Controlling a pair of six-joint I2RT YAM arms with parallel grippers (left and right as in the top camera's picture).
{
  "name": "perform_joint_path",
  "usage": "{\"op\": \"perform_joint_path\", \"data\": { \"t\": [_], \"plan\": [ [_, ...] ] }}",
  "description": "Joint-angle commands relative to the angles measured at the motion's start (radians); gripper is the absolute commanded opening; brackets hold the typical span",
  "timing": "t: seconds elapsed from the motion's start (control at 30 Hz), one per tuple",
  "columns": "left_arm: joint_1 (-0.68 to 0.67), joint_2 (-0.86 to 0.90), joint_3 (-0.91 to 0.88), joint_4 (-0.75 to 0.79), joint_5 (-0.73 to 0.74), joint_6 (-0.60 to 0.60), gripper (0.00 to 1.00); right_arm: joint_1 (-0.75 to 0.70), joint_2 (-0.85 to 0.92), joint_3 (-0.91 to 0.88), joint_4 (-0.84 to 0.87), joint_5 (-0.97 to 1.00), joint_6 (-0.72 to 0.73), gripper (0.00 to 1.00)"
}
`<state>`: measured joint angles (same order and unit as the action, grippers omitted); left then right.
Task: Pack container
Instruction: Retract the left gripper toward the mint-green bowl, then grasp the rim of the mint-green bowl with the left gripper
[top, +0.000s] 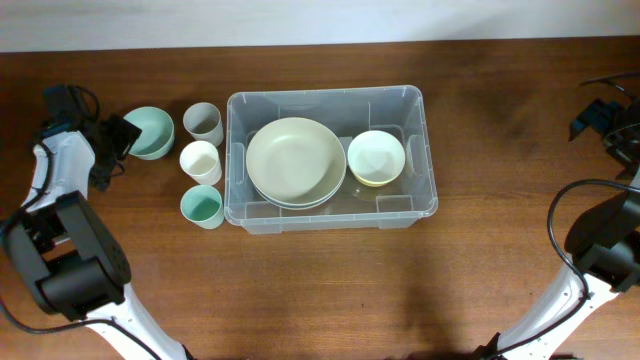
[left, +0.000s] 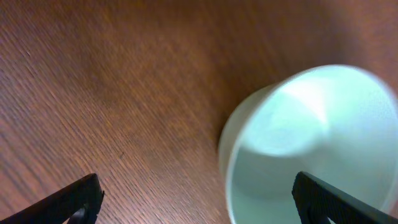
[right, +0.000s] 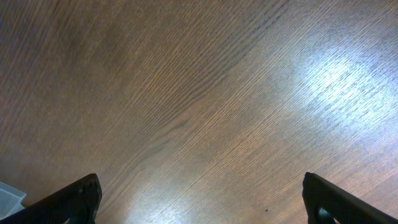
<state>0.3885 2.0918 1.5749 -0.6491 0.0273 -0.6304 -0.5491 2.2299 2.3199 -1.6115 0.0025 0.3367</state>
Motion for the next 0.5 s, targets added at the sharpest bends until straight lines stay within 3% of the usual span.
{"op": "perform_joint_path", "data": {
  "t": [0.0,0.27,0.37,0.47],
  "plan": [
    [0.005,0.056,0.01,0.001,0.025,-0.009,0.99,-0.001,-0.031,-0.004,0.001,0.002,0.005,0.99],
    [0.005,0.063,0.01,-0.006,0.033,-0.009,0.99,-0.001,-0.031,-0.004,0.001,0.002,0.005,0.99],
    [0.005,0.063,0.01,-0.017,0.033,-0.009,0.9,-0.001,-0.031,-0.004,0.001,0.002,0.005,0.99],
    [0.005,0.063,0.01,-0.023,0.034,-0.009,0.71,-0.001,-0.031,-0.004,0.001,0.002,0.005,0.99]
  ]
}}
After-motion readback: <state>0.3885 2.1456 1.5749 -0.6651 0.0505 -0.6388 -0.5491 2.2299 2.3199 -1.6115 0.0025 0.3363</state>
